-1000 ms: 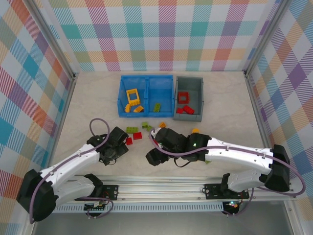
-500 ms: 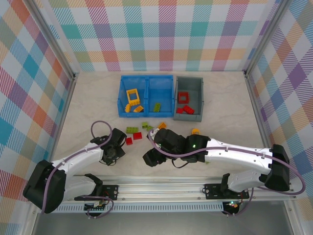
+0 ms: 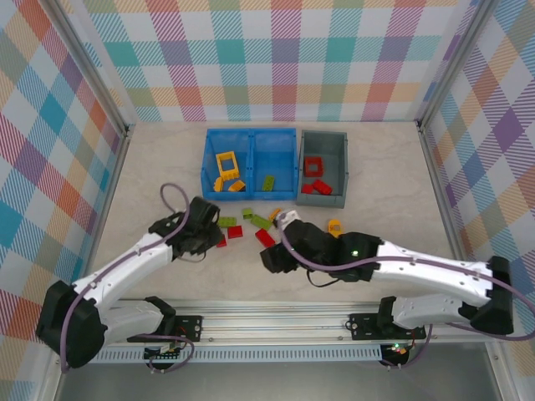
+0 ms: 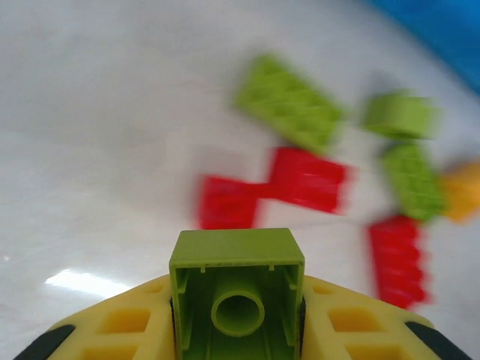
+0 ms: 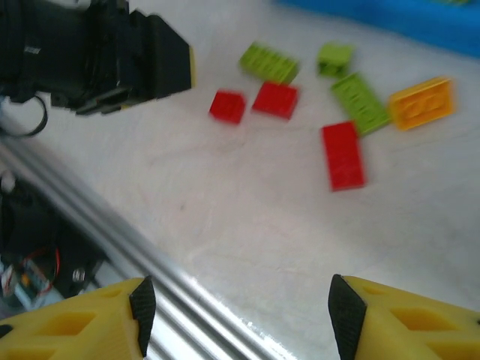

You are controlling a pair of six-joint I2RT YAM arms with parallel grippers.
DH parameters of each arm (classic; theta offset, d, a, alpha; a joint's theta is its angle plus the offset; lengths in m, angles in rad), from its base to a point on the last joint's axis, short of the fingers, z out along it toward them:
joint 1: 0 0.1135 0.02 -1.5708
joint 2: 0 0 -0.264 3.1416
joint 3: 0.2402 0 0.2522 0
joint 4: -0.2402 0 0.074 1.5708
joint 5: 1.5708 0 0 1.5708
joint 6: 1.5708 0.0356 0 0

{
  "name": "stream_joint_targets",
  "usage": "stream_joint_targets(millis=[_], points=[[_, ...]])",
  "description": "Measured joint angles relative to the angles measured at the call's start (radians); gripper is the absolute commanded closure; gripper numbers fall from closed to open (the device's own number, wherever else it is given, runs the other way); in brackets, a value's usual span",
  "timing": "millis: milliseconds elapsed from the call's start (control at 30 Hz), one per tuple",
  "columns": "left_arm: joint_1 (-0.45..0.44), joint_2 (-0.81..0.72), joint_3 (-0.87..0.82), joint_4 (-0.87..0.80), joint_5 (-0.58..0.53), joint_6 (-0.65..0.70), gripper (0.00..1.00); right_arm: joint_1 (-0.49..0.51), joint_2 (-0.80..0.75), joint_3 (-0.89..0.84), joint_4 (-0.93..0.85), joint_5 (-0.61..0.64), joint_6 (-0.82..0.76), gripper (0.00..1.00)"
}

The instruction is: Sort the legos into containers by color

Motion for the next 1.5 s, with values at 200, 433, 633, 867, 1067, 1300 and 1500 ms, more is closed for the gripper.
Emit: stream_joint_targets(millis=[200,433,633,867,1067,1300,1500], points=[[-0.177,0.293,0.413,0.003,-0.03,0.086,0.7,-0.119,-0.06,0.027,-0.106,0.154,0.114,0.37],[-0.181,0.692,0.797,-0.028,-0.053,0.182,0.7,-0.183,-0.06,0.054,-0.169,0.199,0.157,0.37],[-0.103,0.921,0.964,-0.051,-0.029,0.24,0.68,-0.188,-0.071,0.058,-0.18,0.202,0.159,0.37],[-0.024,1.006,1.03,-0.053,0.026,0.29,0.63,-0.189,-0.088,0.057,-0.18,0.202,0.165,0.37],[-0.02,1.037,1.073,-0.053,0.062,0.315,0.51,-0.194,-0.087,0.035,-0.18,0.2,0.172,0.36],[-0.021,1.041,1.073,-0.051,0.078,0.313,0.45,-0.201,-0.088,0.017,-0.18,0.193,0.173,0.36],[-0.021,1.026,1.049,-0.047,0.073,0.312,0.49,-0.208,-0.089,0.0,-0.186,0.193,0.179,0.36]])
